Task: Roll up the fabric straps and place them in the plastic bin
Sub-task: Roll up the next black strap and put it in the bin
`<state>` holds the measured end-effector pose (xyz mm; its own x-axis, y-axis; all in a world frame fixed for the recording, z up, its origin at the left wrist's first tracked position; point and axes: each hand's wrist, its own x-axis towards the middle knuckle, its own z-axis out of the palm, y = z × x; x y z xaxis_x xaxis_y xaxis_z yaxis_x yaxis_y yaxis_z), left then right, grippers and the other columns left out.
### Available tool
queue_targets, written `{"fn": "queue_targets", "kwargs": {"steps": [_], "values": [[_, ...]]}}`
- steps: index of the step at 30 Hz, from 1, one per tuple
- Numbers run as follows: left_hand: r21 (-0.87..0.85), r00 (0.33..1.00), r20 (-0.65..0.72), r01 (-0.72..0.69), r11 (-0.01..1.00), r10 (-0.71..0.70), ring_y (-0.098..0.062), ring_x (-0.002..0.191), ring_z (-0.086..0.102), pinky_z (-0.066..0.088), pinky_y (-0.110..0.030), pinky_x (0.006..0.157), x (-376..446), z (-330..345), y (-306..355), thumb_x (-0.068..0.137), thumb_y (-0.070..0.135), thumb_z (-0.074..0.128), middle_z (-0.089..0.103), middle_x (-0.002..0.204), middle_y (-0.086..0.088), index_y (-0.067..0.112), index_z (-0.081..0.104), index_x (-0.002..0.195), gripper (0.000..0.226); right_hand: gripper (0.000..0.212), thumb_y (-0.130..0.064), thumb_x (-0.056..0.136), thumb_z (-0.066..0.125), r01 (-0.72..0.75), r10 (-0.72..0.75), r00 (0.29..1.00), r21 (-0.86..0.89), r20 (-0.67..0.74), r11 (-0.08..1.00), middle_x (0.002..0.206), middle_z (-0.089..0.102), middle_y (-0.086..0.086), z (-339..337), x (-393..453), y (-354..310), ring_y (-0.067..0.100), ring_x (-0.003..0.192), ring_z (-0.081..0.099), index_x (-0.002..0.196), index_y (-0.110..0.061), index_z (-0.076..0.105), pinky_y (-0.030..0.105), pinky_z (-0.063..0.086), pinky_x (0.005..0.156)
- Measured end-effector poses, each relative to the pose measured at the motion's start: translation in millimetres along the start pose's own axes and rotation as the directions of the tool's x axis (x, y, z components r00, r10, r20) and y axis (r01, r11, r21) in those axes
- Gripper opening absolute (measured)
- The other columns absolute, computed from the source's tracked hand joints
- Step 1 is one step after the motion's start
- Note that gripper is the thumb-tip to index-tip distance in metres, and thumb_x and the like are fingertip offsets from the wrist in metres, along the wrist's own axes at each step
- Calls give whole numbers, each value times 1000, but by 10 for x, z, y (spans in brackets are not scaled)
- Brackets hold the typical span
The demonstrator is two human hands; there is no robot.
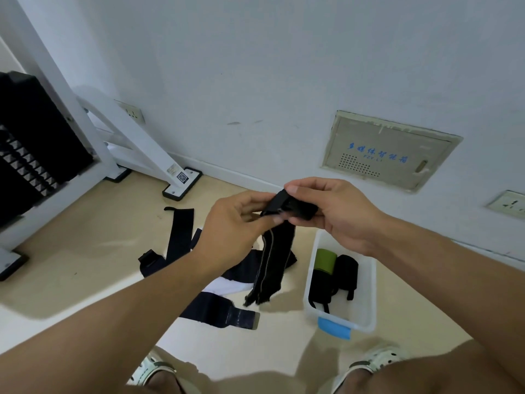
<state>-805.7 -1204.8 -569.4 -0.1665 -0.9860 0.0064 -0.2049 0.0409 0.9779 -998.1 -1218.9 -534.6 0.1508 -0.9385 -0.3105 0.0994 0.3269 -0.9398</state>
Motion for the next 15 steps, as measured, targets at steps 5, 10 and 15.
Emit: {"fn": "queue_targets", "kwargs": {"steps": [5,10,15], "values": [[-102,997,-46,56,993,-61,-41,99,75,55,-66,93,62,-17,-4,102,15,63,81,101,-8,24,79,115,23,31,-8,105,44,42,-30,983,-62,180,997,122,70,18,-105,-71,-95,38,103,73,127,-5,65,38,61,87],[-153,992,45,121,981,-115,-30,99,77,58,-52,98,78,-75,50,98,21,69,81,100,-10,15,80,110,18,30,1,92,67,249,-214,968,-437,129,864,92,73,5,-120,-116,-56,16,78,71,115,-17,70,28,56,72],[-123,977,161,157,980,-137,-19,89,77,59,-31,80,32,-53,64,100,33,64,80,94,-4,12,80,100,26,37,-47,84,76,239,-337,939,-563,-75,791,71,60,12,-118,-17,0,19,62,51,85,-10,73,37,46,68]]}}
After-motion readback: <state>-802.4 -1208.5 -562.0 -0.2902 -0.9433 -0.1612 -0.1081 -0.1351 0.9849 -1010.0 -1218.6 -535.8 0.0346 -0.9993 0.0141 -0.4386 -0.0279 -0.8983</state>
